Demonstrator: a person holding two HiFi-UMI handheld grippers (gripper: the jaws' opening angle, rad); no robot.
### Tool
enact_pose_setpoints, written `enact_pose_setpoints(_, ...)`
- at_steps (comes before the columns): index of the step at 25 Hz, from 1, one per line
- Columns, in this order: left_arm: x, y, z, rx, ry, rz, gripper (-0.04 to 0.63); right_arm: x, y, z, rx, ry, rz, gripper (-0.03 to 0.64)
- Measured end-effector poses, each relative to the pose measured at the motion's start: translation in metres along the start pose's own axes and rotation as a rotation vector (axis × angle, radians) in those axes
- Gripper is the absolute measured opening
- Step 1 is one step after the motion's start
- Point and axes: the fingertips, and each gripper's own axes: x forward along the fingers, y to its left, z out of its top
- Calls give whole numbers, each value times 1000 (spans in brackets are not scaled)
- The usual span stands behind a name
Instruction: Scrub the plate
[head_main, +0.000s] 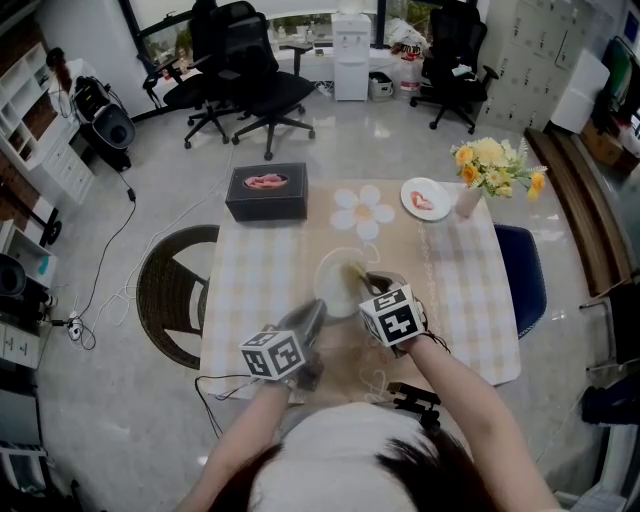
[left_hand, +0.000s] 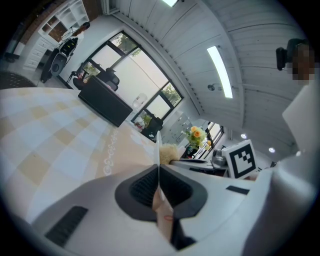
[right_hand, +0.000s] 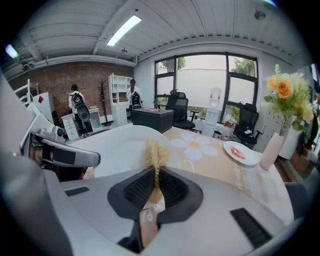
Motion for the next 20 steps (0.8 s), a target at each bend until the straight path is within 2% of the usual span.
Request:
enact_pose_setpoints(5,-1,0,0,4,1,2,17,1,-11,0,-20,12,-26,32)
enact_pose_setpoints(15,-2,0,1,2,0,1,17,-1,-39,-4,12,35,-123,32)
enact_pose_setpoints(20,-1,0,0,11,0,3,17,-15,-39,2,56,-4,-105,32)
